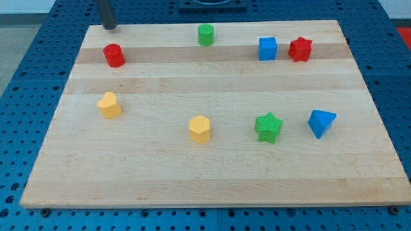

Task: Push the yellow heart towards the center

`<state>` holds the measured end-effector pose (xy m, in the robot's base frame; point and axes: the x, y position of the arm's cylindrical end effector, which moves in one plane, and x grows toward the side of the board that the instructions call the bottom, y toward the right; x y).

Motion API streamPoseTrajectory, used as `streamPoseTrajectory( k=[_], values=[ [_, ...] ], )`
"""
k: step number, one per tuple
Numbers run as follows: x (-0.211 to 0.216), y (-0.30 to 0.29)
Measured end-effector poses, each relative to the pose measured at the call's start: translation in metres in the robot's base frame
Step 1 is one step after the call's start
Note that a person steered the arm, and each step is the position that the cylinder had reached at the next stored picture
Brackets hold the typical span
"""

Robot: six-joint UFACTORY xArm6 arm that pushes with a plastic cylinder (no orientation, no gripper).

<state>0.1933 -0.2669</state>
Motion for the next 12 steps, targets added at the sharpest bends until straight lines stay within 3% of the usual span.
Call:
streamPoseTrajectory(
  k=[1,3,4,5,7,8,10,12],
  values=[
    [0.007,-0.038],
    [0.147,-0.038],
    [0.149,-0.038],
    [0.240,-0.017],
    [0.261,-0.012],
    [0.313,0.017],
    [0.244,0.052],
    [0.243,0.053]
  ],
)
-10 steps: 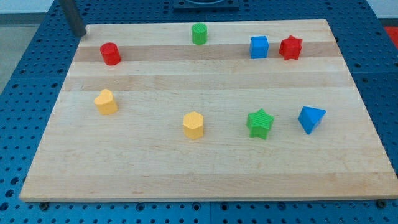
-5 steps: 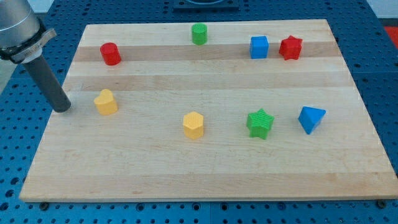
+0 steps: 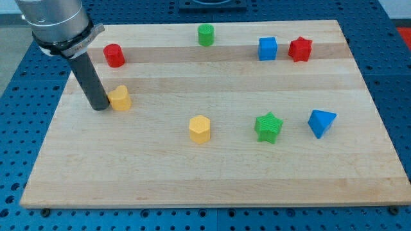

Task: Push the yellow heart towards the center

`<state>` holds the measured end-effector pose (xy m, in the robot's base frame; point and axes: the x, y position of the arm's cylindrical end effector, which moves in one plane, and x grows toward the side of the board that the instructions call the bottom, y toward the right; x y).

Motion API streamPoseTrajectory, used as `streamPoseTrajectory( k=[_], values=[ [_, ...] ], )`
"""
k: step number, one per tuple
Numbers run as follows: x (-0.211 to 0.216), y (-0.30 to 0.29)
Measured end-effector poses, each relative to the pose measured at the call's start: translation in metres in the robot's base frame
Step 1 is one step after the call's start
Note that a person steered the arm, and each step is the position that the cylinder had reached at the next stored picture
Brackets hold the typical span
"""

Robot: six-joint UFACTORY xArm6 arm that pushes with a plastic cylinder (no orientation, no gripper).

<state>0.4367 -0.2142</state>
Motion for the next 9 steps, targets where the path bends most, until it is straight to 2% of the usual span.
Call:
streamPoseTrajectory(
  k=[1,2,4,5,6,7,9],
  values=[
    [-0.002,0.071],
    [-0.003,0.114],
    [-0.006,0.118],
    [-0.002,0.072],
    [-0.013,0.060],
    [-0.042,0.064],
    [-0.038,0.074]
  ],
)
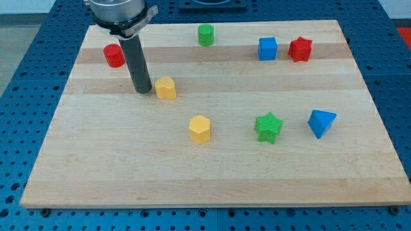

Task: Push the yellow heart towards the center

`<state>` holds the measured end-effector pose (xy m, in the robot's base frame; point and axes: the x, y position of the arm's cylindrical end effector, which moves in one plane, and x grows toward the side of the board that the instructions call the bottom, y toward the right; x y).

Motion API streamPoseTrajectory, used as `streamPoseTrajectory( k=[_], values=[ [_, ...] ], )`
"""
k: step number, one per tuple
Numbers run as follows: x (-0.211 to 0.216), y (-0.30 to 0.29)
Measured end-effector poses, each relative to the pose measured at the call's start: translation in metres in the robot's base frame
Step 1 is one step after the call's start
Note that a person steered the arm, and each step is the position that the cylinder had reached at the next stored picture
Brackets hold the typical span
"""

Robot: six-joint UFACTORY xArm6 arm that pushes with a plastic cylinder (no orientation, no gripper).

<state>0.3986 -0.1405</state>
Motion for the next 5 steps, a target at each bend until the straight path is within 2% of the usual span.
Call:
streamPoseTrajectory(
  k=[1,3,5],
  values=[
    [0.010,0.001],
    [-0.012,0.071],
    [-0.012,0.074]
  ],
)
